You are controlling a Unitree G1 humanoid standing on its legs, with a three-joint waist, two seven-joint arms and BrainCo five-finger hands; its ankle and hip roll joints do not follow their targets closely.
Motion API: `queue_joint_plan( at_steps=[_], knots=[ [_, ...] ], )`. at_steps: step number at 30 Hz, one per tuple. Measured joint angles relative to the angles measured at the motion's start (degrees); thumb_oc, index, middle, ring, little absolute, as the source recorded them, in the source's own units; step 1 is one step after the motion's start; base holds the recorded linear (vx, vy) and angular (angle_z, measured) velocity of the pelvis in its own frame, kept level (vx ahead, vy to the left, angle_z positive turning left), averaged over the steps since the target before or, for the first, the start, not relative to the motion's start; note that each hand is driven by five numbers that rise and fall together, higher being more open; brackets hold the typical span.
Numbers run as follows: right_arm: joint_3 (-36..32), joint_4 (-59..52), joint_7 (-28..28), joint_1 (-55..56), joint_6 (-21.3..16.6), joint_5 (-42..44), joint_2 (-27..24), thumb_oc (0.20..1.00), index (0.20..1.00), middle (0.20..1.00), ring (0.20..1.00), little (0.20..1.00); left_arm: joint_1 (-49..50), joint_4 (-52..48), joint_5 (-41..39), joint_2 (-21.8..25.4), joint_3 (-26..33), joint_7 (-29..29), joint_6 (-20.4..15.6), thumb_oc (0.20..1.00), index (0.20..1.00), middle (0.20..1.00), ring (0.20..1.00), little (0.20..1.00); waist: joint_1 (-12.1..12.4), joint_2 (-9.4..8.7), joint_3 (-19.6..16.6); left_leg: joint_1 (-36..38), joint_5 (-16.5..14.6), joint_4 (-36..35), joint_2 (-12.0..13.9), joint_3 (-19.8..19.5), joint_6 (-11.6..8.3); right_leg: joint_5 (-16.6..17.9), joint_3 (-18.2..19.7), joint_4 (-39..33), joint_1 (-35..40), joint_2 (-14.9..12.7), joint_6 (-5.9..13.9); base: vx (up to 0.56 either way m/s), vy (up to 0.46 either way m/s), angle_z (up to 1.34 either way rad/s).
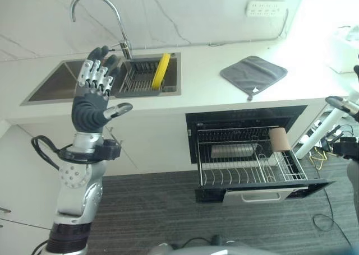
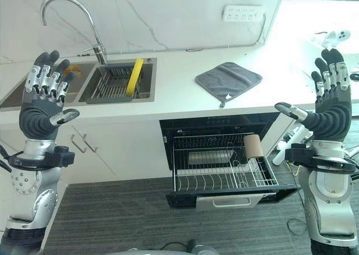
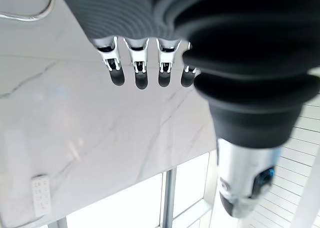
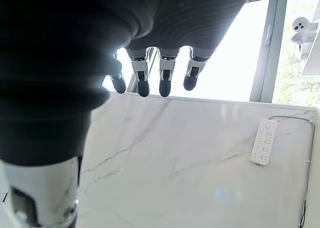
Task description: Place the dishes in the dishwasher.
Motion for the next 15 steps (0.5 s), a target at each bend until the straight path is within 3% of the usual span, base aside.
queue_joint_plan(
  at_steps=[1,2,5,6,8,9,10,11,12,13,15],
  knots=[
    [0.0,0.0,0.0,0.0,0.0,0.0,0.0,1.0,1.0,1.0,1.0,1.0,0.0,0.0,0.0,0.0,0.0,0.0,0.0,1.0,1.0,1.0,1.0,1.0,0.0,0.0,0.0,0.0,0.0,0.0,0.0,0.0,0.0,0.0,0.0,0.0,0.0,0.0,0.0,0.09,0.285,-0.09],
    [-0.22,0.44,0.93,-0.16,0.05,0.2,-0.16,1.0,1.0,1.0,1.0,1.0,0.0,0.05,-0.31,-0.12,-0.19,0.04,-0.01,1.0,1.0,1.0,1.0,1.0,-0.49,0.67,-0.06,2.94,2.7,-7.16,3.79,-0.36,-3.66,0.9,0.45,0.3,-0.51,0.04,1.2,0.07,0.252,-0.16],
    [-1.48,2.34,2.78,-0.23,0.73,0.76,-1.56,1.0,1.0,1.0,1.0,1.0,-0.16,0.36,-0.28,-1.79,-0.27,0.23,-0.63,1.0,1.0,1.0,1.0,1.0,-0.65,2.55,-0.18,5.56,5.13,-11.24,7.47,-2.4,-6.61,1.97,2.39,-0.28,-1.11,-0.1,2.69,0.11,0.399,-0.32],
    [-2.14,2.4,3.25,-0.28,1.43,1.69,-2.97,1.0,1.0,1.0,1.0,1.0,-0.02,0.75,-0.25,-2.74,-0.63,0.21,-0.98,1.0,1.0,1.0,1.0,1.0,-0.51,3.29,-0.03,6.01,6.13,-12.32,8.45,-3.17,-6.5,2.39,3.25,-0.42,-1.18,-0.63,3.44,0.11,0.475,-0.35],
    [-2.34,2.49,3.76,-0.64,1.53,1.79,-4.81,1.0,1.0,1.0,1.0,1.0,0.08,2.13,-0.26,-3.82,-0.84,0.2,-1.64,1.0,1.0,1.0,1.0,1.0,-0.64,4.1,-0.08,6.02,6.64,-12.26,7.79,-2.89,-6.18,3.11,4.07,-0.81,-0.85,-2.99,4.82,0.12,0.543,-0.29],
    [-2.37,2.49,3.79,-1.23,1.59,1.78,-6.01,1.0,1.0,1.0,1.0,1.0,0.16,2.16,-0.27,-4.31,-0.82,0.14,-2.02,1.0,1.0,1.0,1.0,1.0,-0.61,5.32,-0.1,6.01,7.5,-12.24,7.2,-3.1,-4.95,3.69,4.51,-1.17,-0.75,-3.81,6.42,0.11,0.607,-0.18],
    [-2.67,2.49,3.69,-2.22,1.98,1.75,-7.97,1.0,1.0,1.0,1.0,1.0,0.24,2.29,-0.41,-5.41,-0.74,-0.5,-2.34,1.0,1.0,1.0,1.0,1.0,-0.77,7.84,-0.03,5.65,7.43,-11.95,4.73,-3.11,-3.63,4.33,4.58,-1.36,-0.34,-5.26,9.28,0.12,0.626,0.0],
    [-2.14,2.41,3.72,-1.75,2.31,1.69,-5.54,1.0,1.0,1.0,1.0,1.0,0.62,2.5,-0.57,-5.14,-0.02,-0.99,-2.61,1.0,1.0,1.0,1.0,1.0,-0.91,4.92,-0.22,6.26,6.44,-11.81,-0.12,-2.54,-3.91,4.44,4.58,-0.58,0.11,-10.19,10.95,0.15,0.658,0.21],
    [-2.2,2.02,3.37,-1.78,2.62,1.55,-4.39,1.0,1.0,1.0,1.0,1.0,0.1,2.27,-1.54,-4.24,0.62,-1.11,-2.91,1.0,1.0,1.0,1.0,1.0,-0.47,1.11,0.01,5.84,4.03,-10.81,-5.06,-2.05,-2.01,4.73,4.75,0.12,0.17,-15.5,12.08,0.15,0.54,0.38],
    [-2.31,0.64,3.06,-1.84,2.57,1.54,-3.27,1.0,1.0,1.0,1.0,1.0,-0.87,2.31,-1.59,-3.28,0.53,-1.14,-2.88,1.0,1.0,1.0,1.0,1.0,0.06,-0.63,1.07,4.94,1.99,-8.23,-7.17,-2.31,-0.34,6.34,4.42,2.75,-0.43,-18.47,12.83,0.18,0.542,0.41],
    [-2.98,-2.09,2.88,0.69,1.84,1.55,-0.02,1.0,1.0,1.0,1.0,1.0,-1.25,1.92,-1.5,-2.06,0.28,-1.97,-2.02,1.0,1.0,1.0,1.0,1.0,0.67,-0.78,1.29,4.02,0.74,-6.29,-9.44,-3.84,2.51,14.41,5.52,7.6,-3.2,-20.79,12.67,0.19,0.55,0.46]
  ],
)
